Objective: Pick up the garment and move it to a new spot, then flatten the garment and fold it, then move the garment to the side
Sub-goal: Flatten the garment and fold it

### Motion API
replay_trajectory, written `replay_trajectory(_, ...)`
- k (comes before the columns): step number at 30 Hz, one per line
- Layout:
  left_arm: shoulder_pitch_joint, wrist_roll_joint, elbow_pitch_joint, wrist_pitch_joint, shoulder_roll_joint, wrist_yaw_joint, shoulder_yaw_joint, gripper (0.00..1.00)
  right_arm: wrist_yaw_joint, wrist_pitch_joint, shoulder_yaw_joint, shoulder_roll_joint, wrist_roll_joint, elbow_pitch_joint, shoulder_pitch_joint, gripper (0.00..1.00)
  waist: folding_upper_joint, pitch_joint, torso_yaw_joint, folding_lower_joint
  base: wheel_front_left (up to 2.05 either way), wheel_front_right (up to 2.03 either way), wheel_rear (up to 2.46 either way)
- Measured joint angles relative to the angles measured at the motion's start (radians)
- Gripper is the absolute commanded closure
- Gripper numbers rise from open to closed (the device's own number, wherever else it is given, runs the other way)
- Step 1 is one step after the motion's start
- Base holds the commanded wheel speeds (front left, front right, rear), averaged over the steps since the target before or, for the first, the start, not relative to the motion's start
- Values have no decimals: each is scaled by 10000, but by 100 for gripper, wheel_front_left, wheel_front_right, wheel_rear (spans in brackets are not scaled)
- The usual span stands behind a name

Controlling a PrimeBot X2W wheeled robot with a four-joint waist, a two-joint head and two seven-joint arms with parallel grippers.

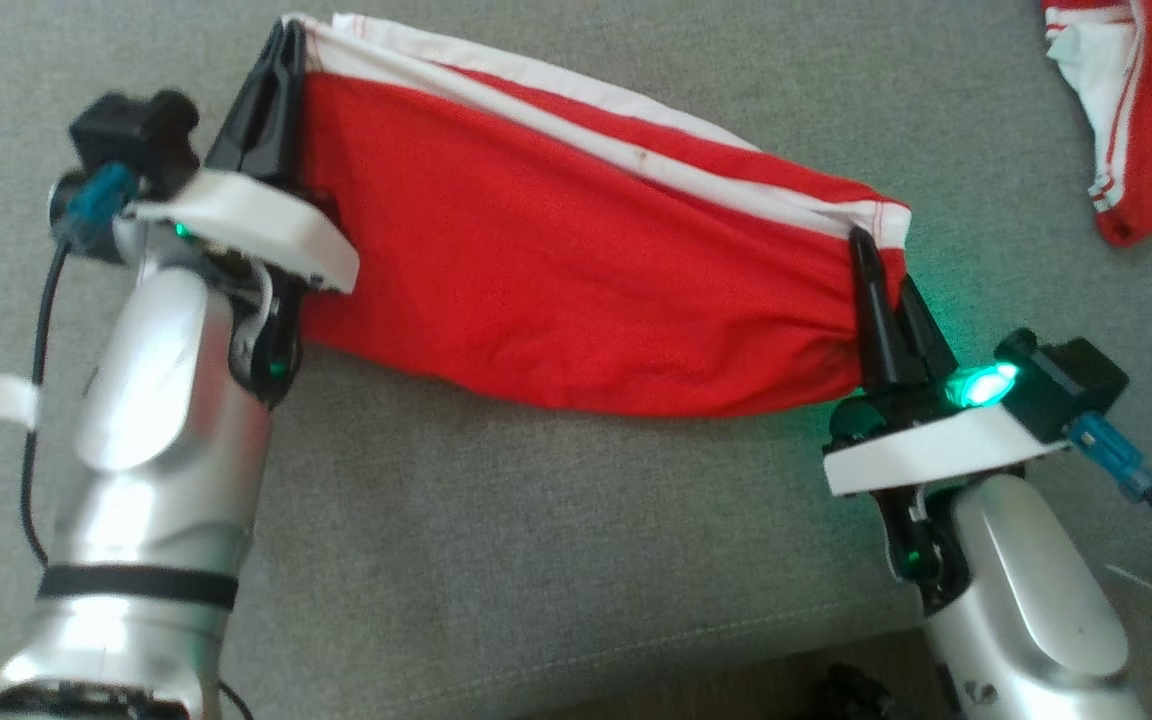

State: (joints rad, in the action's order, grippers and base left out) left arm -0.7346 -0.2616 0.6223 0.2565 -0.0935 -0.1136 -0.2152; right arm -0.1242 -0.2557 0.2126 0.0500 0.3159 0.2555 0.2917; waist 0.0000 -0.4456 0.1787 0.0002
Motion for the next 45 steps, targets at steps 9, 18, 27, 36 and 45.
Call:
replay_trajectory(9,-1228,414,1668,0,61,94,-107,100,0,0,188,0,174,125,583,47,0,-423,122,0,0,0,0)
replay_trajectory(18,-1472,418,1672,0,349,92,-184,0,0,0,-236,2,186,-40,639,0,0,-232,15,-2,0,0,0)
replay_trajectory(27,57,21,268,2,506,-25,-295,0,0,0,-1463,-2,-391,-959,-259,0,0,488,-372,-2,0,0,0)
replay_trajectory(36,1661,-612,474,-1287,520,-15,-516,0,0,0,-2339,-17,-986,-1547,-1136,0,0,1416,-737,-3,0,0,0)
replay_trajectory(45,1982,-1049,510,-2941,477,100,-571,0,0,0,-2454,-23,-1060,-1662,-1233,0,0,1624,-691,-3,0,0,0)
